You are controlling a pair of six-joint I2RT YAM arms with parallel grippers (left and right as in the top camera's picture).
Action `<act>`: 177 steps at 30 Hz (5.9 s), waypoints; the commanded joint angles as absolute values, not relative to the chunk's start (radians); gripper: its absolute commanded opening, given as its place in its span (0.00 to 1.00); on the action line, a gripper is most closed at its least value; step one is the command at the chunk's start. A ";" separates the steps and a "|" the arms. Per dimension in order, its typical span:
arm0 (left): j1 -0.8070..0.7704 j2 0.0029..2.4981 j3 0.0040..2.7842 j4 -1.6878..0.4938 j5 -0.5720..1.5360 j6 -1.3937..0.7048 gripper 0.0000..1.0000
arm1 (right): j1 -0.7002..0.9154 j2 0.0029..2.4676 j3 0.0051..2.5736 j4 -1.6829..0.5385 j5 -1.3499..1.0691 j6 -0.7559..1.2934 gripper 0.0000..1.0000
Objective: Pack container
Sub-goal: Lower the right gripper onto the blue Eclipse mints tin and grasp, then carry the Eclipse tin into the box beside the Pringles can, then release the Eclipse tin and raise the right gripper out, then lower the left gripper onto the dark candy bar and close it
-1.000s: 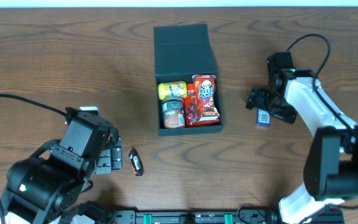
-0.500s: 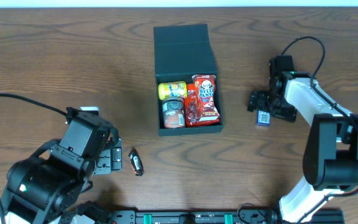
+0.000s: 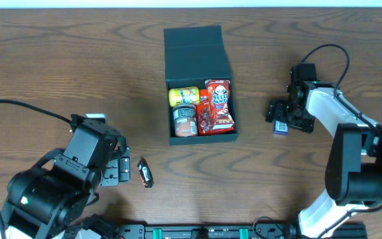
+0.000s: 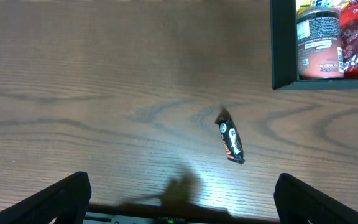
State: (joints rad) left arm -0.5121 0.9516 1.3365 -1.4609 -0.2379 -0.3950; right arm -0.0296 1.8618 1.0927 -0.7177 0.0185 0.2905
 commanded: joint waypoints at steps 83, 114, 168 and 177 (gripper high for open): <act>-0.511 0.947 1.336 -1.446 -0.207 -0.389 0.95 | 0.591 1.535 1.192 -0.677 -0.214 0.637 0.02; -0.511 0.947 1.336 -1.438 -0.190 -0.388 0.95 | 0.647 1.804 1.323 -0.774 -0.004 0.605 0.11; -0.511 0.754 0.820 -1.134 0.001 -0.680 0.95 | 0.740 0.970 1.117 -1.261 0.449 0.741 0.99; -0.511 0.922 0.622 -0.913 0.050 -0.722 0.95 | 0.740 0.899 1.032 -1.249 0.440 0.771 0.99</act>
State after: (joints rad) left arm -0.5125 0.8814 0.6479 -0.9321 0.0246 -0.7036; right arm 0.7326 0.9024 1.0378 -1.2522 0.4202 0.7414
